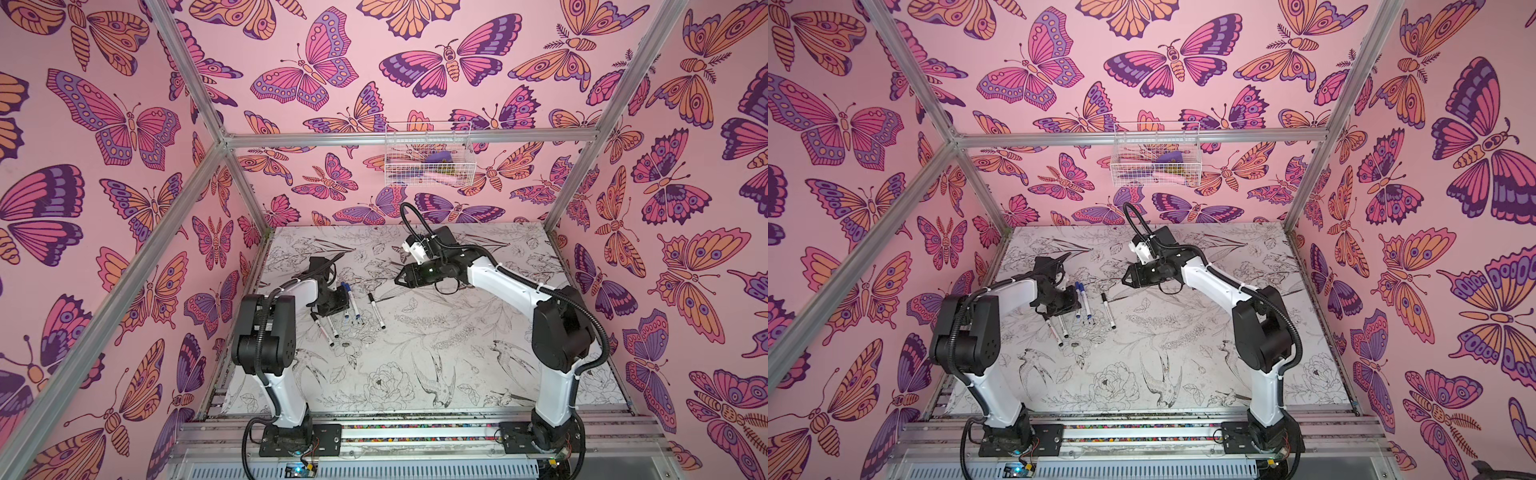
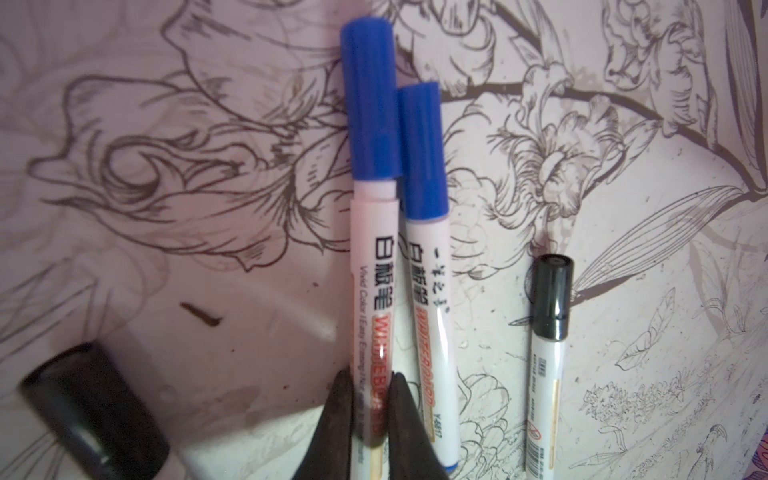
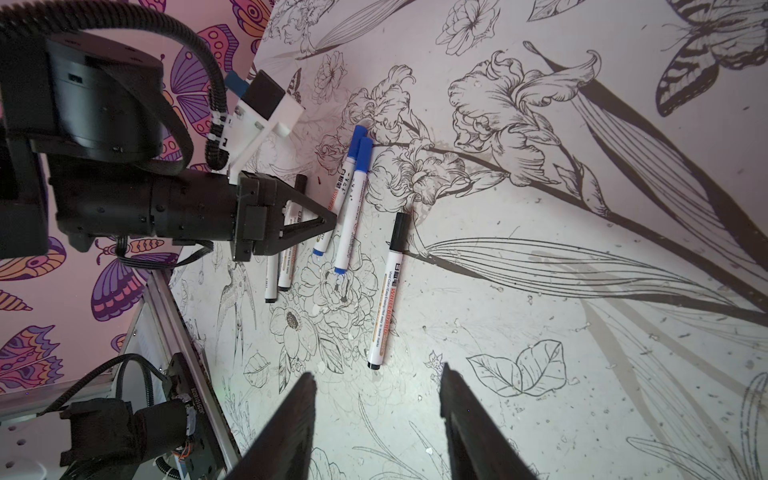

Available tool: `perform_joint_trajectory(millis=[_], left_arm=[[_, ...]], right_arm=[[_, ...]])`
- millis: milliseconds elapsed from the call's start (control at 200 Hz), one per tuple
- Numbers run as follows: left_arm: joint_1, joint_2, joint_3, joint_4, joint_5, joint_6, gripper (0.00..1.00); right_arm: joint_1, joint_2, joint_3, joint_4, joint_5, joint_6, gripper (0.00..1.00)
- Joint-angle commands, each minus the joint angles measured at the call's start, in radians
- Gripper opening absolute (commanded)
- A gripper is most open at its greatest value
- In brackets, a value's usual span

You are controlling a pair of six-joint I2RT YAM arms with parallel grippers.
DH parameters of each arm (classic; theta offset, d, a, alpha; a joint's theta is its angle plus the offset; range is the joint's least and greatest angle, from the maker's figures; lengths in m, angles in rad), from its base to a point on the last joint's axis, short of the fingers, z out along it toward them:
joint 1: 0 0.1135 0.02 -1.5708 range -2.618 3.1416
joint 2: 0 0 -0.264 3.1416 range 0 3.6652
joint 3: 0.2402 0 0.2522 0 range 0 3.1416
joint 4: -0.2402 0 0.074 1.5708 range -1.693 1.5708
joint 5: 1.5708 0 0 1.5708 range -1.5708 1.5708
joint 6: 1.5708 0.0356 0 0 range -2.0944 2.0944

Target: Insert the pens into the pen caps

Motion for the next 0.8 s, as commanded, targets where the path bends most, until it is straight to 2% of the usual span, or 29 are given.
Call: perform_joint_trajectory(millis=[0,280,556,796], left_arm=[[0.006,0.032,0.005,-0.008,-0.047,-0.009,0.00],[0.004,0.052,-0.004,0.023,-0.091,0.011,0.00],[0.002,-0.024,-0.070,0.112,-0.124,0.010,0.00],[-0.004,-0.078,-0.102,0.137,-0.109,0.022,0.00]], right_arm=[[-0.008,-0.046,-0.007,-0.014,0.010,-0.028,0.51],[-0.013,-0.059,-0.020,-0.017,0.009,-0.036,0.50],[-0.020,-0.083,-0.020,-0.023,0.003,-0.040,0.50],[-0.021,-0.103,-0.030,-0.023,-0.003,-0.040,0.50]])
